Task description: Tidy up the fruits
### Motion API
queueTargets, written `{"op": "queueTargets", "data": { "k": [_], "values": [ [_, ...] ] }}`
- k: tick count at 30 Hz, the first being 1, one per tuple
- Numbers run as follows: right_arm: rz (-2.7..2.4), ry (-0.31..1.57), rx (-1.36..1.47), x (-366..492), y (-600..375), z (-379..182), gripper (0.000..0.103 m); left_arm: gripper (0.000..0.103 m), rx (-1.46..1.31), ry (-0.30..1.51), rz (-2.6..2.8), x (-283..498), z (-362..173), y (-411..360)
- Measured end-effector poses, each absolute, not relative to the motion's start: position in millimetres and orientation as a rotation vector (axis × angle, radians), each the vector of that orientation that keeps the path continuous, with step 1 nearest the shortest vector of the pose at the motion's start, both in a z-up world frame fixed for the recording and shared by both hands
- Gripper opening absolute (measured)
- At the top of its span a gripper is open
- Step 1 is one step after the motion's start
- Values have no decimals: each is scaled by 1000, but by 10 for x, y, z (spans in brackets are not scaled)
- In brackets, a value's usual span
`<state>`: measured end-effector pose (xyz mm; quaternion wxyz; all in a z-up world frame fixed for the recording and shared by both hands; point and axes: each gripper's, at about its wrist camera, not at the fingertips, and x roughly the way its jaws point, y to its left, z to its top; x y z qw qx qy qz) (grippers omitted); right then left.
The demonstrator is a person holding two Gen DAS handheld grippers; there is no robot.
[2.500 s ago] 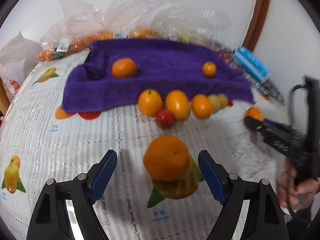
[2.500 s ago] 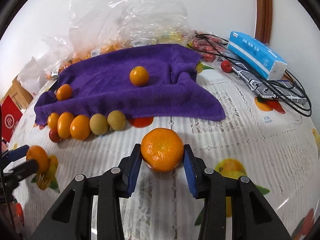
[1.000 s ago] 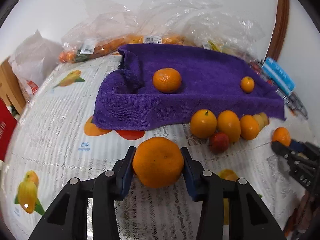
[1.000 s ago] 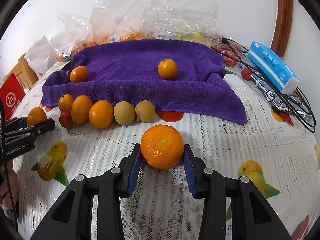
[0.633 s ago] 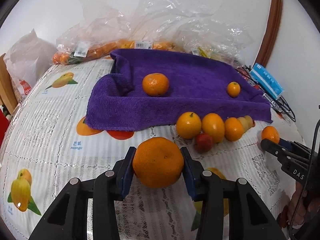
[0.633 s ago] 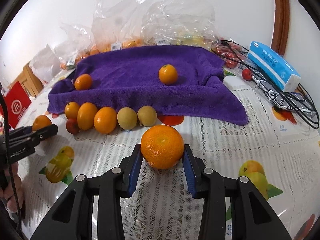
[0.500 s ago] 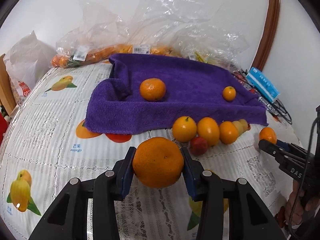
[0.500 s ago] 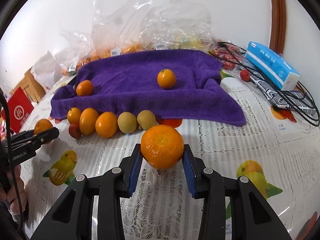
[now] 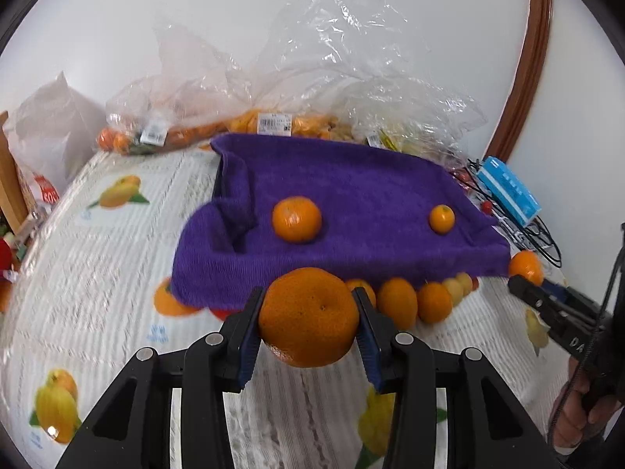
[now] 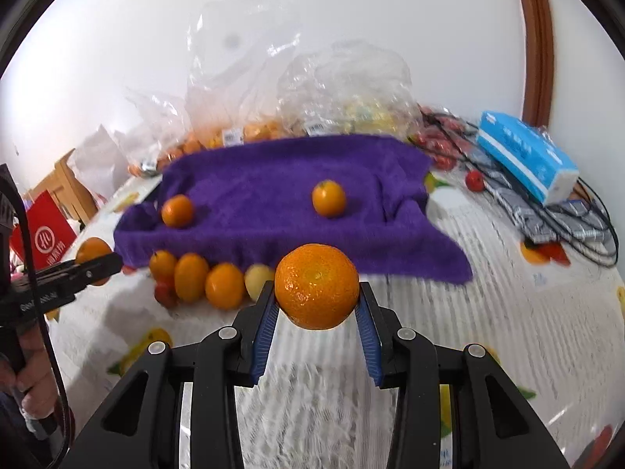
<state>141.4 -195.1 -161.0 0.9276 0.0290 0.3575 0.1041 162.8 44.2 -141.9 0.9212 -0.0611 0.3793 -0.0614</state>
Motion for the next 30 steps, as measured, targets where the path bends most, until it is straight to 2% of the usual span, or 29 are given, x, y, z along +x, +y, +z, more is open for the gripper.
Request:
{"op": "queueTargets", "data": {
  "k": [13,22,30],
  "values": [
    [216,604,8,2118,-1840,-1011,40,41,-114,727,-84,2319,-1171,264],
    [169,657,0,2359,-1948,-1386,40,41,-131,693,-135,2346,-1366,174],
    [154,693,52,2411,-2097,-1462,40,41,-143,698,-142,2342,-1451,146]
  ]
}}
